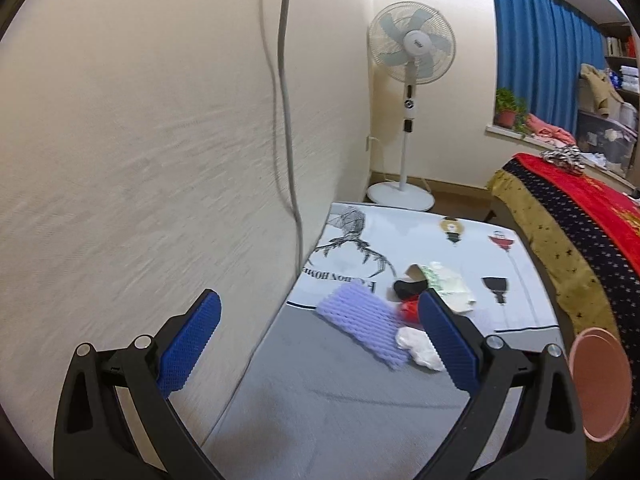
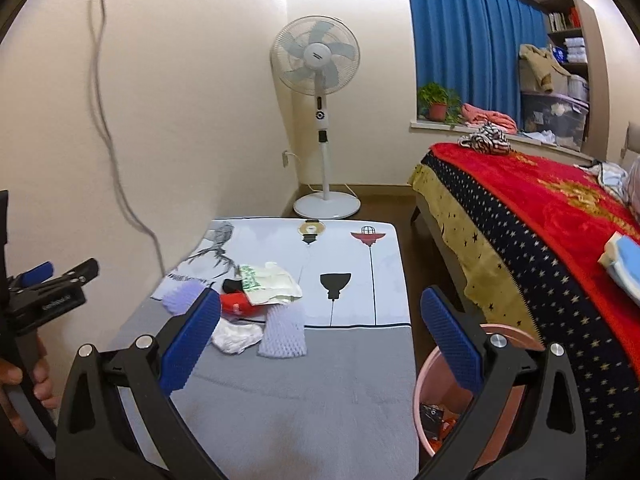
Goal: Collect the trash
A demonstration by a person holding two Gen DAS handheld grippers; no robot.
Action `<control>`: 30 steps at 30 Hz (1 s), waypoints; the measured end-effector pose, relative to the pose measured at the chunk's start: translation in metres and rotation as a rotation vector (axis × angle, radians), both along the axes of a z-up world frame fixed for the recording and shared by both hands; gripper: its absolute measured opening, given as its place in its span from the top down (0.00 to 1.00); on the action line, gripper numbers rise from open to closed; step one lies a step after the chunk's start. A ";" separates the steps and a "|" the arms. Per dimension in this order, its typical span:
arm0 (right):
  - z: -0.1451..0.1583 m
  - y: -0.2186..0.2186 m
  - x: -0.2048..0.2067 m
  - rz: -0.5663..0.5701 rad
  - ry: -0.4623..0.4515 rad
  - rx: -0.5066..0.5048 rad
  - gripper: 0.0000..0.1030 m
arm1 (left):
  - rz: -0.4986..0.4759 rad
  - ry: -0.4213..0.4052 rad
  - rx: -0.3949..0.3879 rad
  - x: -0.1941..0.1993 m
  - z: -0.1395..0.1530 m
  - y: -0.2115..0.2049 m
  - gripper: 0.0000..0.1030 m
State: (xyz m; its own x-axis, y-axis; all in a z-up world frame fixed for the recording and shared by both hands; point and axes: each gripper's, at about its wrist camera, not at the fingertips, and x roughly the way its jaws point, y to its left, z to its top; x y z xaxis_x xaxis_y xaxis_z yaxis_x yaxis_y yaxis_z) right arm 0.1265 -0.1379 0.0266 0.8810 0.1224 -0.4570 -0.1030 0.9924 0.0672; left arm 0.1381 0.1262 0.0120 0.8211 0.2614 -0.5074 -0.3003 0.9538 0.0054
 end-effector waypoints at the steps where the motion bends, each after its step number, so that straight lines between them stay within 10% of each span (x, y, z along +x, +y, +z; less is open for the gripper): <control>1: -0.008 0.001 0.008 -0.008 0.005 -0.002 0.05 | 0.006 -0.001 -0.005 0.004 -0.003 0.002 0.07; 12: -0.079 0.055 0.067 0.101 0.081 -0.020 0.08 | 0.084 0.009 -0.016 0.055 -0.043 0.030 0.07; 20: -0.121 0.075 0.120 0.099 0.179 -0.034 0.41 | 0.058 0.017 -0.004 0.071 -0.059 0.028 0.07; 30: -0.154 0.079 0.158 0.101 0.315 -0.015 0.51 | 0.047 0.017 -0.016 0.085 -0.067 0.026 0.07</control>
State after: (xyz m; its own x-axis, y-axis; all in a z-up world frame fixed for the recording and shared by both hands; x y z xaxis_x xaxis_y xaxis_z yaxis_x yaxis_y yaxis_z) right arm 0.2842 -0.0591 -0.1276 0.6795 0.1926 -0.7079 -0.1771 0.9794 0.0965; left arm 0.2231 0.1525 -0.0554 0.7994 0.2917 -0.5252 -0.3452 0.9385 -0.0041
